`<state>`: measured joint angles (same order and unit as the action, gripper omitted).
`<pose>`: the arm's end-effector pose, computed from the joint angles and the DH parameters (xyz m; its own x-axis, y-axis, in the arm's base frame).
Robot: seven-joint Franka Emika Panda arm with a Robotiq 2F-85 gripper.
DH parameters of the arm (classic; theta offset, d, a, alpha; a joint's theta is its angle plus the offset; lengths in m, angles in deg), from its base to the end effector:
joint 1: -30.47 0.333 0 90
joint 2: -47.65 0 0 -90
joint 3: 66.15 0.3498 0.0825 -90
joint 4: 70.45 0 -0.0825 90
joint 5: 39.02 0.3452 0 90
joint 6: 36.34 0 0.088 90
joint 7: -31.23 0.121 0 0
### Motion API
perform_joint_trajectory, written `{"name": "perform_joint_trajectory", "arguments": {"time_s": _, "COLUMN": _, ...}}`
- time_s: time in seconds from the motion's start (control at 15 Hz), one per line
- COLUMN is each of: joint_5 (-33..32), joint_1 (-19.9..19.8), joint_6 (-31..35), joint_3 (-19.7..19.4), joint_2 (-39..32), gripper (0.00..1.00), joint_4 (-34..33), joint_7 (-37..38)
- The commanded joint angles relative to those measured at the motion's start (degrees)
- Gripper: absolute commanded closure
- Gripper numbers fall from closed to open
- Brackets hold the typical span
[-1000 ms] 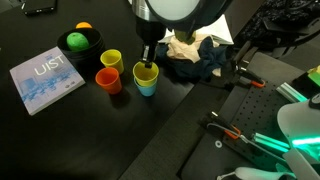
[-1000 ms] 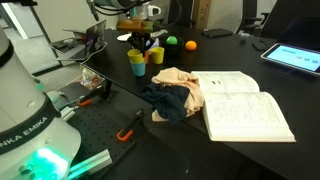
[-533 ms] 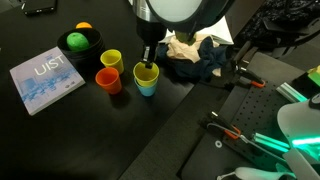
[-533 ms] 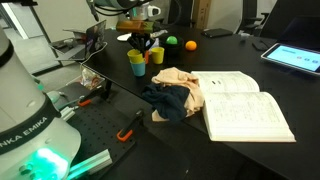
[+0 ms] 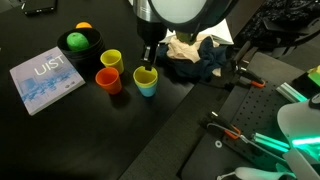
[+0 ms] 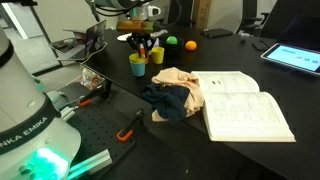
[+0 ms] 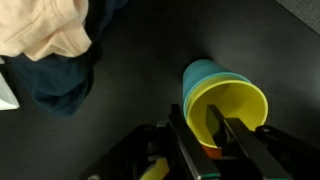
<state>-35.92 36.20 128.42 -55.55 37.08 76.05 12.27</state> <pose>0.4413 0.1271 0.2691 0.8390 0.5245 0.1450 0.5311 -0.8473 -0.0082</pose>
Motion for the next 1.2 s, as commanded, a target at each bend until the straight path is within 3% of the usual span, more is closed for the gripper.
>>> {"name": "perform_joint_trajectory", "arguments": {"time_s": 0.0, "joint_5": -0.8, "joint_1": -0.7, "joint_6": -0.1, "joint_3": 0.6, "joint_2": 0.0, "gripper": 0.6, "joint_4": -0.1, "joint_7": 0.6}}
{"name": "perform_joint_trajectory", "arguments": {"time_s": 0.87, "joint_5": -0.9, "joint_1": -0.7, "joint_6": -0.2, "joint_3": 0.6, "joint_2": 0.0, "gripper": 0.58, "joint_4": -0.1, "joint_7": 0.8}}
{"name": "perform_joint_trajectory", "arguments": {"time_s": 0.93, "joint_5": -0.9, "joint_1": -0.7, "joint_6": -0.2, "joint_3": 0.5, "joint_2": 0.0, "gripper": 0.33, "joint_4": -0.1, "joint_7": 0.8}}
{"name": "perform_joint_trajectory", "arguments": {"time_s": 1.0, "joint_5": -1.1, "joint_1": -0.6, "joint_6": 0.0, "joint_3": 0.5, "joint_2": 0.0, "gripper": 0.31, "joint_4": 0.2, "joint_7": 1.0}}
{"name": "perform_joint_trajectory", "arguments": {"time_s": 1.13, "joint_5": -1.0, "joint_1": -0.6, "joint_6": 0.2, "joint_3": 0.6, "joint_2": -0.1, "gripper": 0.18, "joint_4": 0.5, "joint_7": 1.1}}
